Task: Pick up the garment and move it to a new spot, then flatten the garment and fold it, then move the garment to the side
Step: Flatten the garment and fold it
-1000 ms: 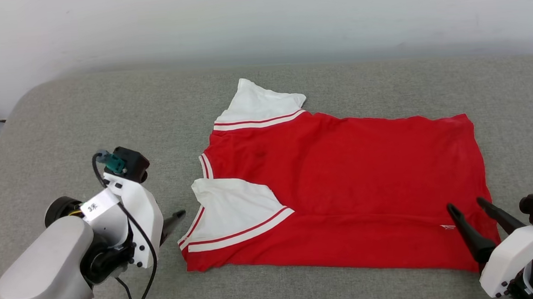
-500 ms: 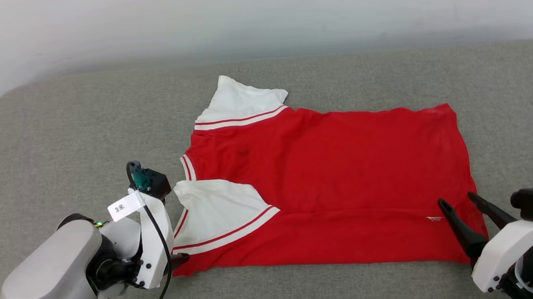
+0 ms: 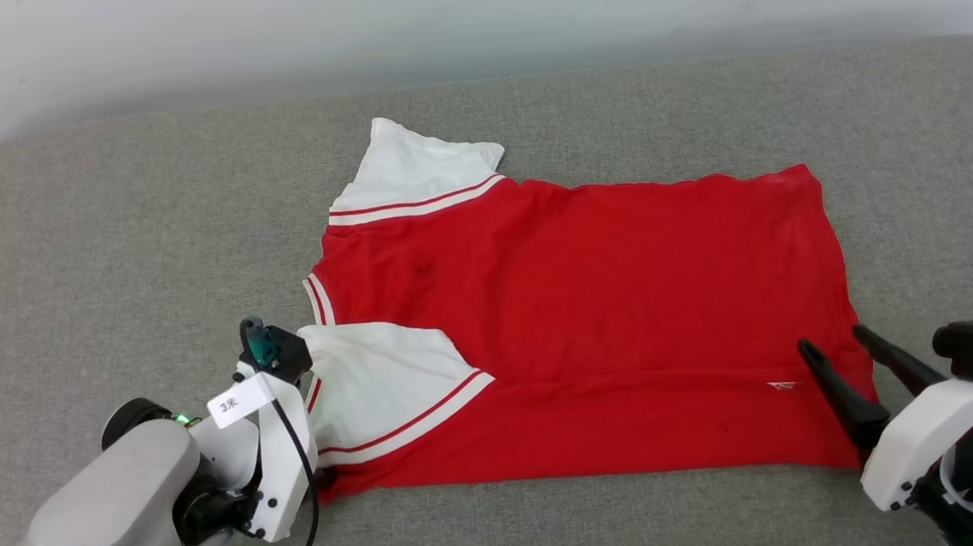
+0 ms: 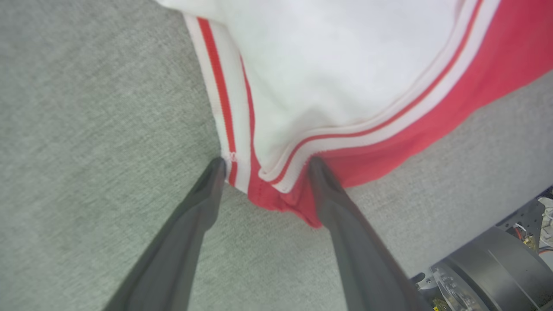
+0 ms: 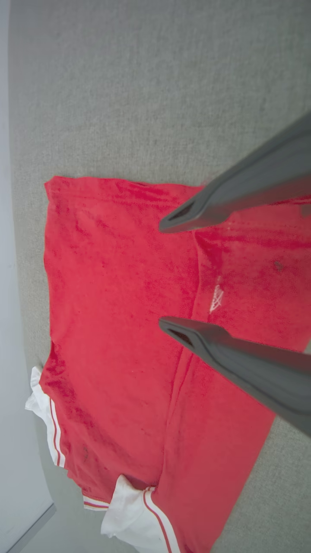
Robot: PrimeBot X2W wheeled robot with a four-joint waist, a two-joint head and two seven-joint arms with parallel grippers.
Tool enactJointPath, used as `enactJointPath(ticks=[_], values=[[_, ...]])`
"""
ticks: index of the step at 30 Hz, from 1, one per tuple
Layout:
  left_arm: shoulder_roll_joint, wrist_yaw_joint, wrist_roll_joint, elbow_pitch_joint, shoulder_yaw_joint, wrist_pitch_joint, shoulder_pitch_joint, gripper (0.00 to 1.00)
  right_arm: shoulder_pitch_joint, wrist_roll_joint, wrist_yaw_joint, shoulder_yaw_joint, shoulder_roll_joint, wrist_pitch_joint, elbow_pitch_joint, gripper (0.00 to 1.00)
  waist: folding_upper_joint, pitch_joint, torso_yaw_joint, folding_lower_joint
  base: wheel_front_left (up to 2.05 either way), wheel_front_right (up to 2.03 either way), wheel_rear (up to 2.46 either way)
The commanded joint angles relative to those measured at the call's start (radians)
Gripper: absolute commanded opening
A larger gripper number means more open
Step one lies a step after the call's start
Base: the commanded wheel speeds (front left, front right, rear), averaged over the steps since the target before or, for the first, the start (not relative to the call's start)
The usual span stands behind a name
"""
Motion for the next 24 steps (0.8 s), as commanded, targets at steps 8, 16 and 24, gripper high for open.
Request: enactJointPath(ticks=[8, 16, 24], values=[[0.021, 0.002, -0.013, -0.032, -0.023, -0.117, 0.0, 0.0, -0.026, -0.027, -0.001, -0.014, -0.121, 0.089, -0.074, 1.0, -0.0001, -0.031, 0.016, 0.0001, 0.0, 0.0, 0.0], [0.052, 0.002, -0.007, -0.084, -0.017, -0.167, 0.016, 0.0, -0.012, 0.055, -0.001, 0.037, -0.283, 0.384, -0.178, 1.0, -0.0001, -0.048, 0.031, 0.0001, 0.0, 0.0, 0.0], [0.056, 0.015, 0.01, -0.141, -0.023, -0.181, 0.01, 0.0, -0.035, 0.108, -0.001, 0.08, -0.291, 0.585, -0.158, 1.0, -0.0001, -0.029, 0.045, 0.0001, 0.0, 0.0, 0.0]])
